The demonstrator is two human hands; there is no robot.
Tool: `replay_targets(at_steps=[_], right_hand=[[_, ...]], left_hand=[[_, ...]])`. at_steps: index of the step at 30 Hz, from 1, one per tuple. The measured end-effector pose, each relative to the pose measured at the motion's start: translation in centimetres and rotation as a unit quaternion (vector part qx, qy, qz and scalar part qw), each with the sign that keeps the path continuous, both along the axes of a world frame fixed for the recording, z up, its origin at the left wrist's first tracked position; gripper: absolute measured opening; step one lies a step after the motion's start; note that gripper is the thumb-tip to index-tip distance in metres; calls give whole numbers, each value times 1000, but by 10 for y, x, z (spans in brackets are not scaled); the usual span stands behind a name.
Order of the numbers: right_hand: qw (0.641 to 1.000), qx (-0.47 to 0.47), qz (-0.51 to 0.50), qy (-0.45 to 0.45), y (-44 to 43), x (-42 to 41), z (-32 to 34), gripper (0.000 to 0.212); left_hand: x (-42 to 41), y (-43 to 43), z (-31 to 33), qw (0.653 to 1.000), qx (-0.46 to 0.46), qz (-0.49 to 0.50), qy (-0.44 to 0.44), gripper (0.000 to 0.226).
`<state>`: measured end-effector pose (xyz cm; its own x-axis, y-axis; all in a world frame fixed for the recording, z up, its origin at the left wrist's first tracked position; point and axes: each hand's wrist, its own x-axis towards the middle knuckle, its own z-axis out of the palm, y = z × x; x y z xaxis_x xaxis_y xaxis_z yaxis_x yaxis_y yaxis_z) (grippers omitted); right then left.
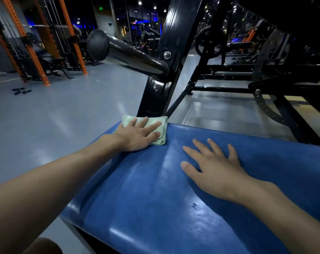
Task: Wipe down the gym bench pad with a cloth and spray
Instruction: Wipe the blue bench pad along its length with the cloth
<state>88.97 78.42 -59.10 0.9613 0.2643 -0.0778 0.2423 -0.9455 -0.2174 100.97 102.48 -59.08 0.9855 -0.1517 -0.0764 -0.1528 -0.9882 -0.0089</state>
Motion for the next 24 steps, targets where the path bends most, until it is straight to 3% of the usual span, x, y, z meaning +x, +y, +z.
replay_targets(at_steps=[3, 5, 8, 16, 21, 24], right_hand=[[998, 50, 6, -37, -31, -6, 14, 50], [999, 16, -26, -42, -64, -11, 15, 55], [995, -70, -74, 17, -96, -20, 6, 66], [999, -1, -32, -7, -129, -24, 6, 65], [993, -67, -95, 16, -191, -41, 0, 68], [996, -50, -76, 13, -192, -45, -4, 65]], left_hand=[[-6, -17, -2, 1000, -3, -2, -4, 53], [-10, -31, -1, 1000, -6, -5, -4, 53], [-18, -54, 0, 1000, -6, -10, -1, 53], [-38, -120, 1, 999, -14, -30, -4, 53], [-51, -158, 2, 999, -16, -41, 8, 53], [-60, -189, 4, 999, -12, -47, 20, 54]])
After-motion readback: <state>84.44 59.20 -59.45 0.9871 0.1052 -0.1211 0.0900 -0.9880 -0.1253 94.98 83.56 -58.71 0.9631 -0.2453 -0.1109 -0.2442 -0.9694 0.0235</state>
